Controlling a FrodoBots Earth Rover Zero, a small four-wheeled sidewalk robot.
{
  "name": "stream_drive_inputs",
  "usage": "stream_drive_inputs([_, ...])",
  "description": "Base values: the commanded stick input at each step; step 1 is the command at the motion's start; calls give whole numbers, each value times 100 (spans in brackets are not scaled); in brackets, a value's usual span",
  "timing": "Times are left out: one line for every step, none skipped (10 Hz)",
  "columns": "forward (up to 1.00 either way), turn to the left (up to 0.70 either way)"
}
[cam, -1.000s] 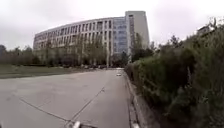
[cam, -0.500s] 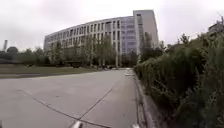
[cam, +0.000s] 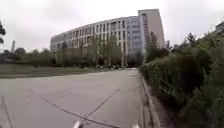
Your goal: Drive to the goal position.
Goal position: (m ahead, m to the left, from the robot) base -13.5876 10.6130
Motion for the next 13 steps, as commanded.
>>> stream_drive_inputs([0,70])
stream_drive_inputs([0,70])
stream_drive_inputs([0,70])
stream_drive_inputs([0,70])
stream_drive_inputs([0,70])
stream_drive_inputs([0,70])
stream_drive_inputs([0,70])
stream_drive_inputs([0,70])
stream_drive_inputs([0,70])
stream_drive_inputs([0,70])
stream_drive_inputs([0,70])
stream_drive_inputs([0,70])
stream_drive_inputs([0,70])
